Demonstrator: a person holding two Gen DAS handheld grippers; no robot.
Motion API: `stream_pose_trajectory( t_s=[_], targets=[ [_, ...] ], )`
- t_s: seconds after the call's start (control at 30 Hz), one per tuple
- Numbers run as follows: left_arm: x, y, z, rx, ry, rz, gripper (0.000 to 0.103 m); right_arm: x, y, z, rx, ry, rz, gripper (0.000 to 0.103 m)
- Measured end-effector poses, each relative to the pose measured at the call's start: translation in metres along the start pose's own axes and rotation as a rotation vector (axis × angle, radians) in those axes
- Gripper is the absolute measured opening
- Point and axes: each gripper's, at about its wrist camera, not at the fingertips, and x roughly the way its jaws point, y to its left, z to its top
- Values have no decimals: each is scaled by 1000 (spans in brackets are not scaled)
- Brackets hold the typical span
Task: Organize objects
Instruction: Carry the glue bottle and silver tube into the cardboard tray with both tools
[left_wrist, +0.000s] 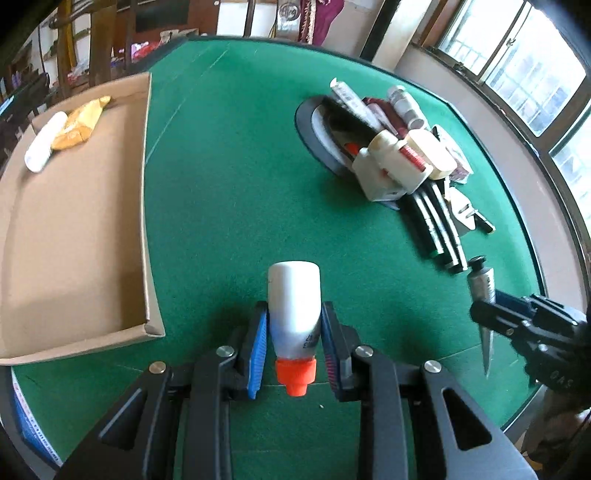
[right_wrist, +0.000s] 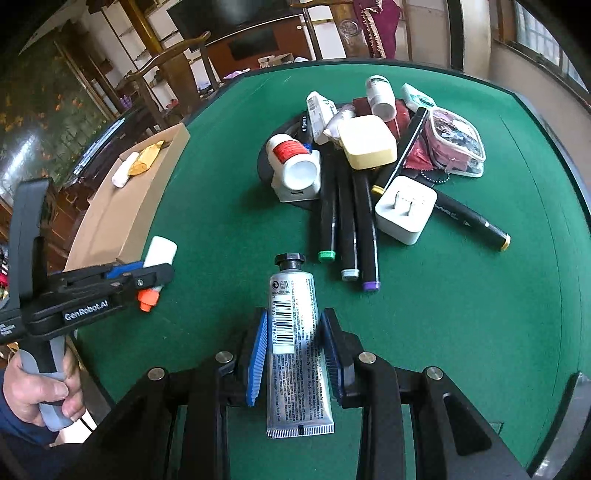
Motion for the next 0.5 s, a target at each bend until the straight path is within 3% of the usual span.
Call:
stream_pose_trajectory(
  t_s=[0.3, 0.5],
  targets=[
    [-40, -1, 4, -7, -74, -16, 26, -13, 12, 3, -28, -19, 31, 31],
    [-61, 18, 3, -57, -108, -20, 26, -12, 30, 13, -53, -16, 62, 32]
  ],
)
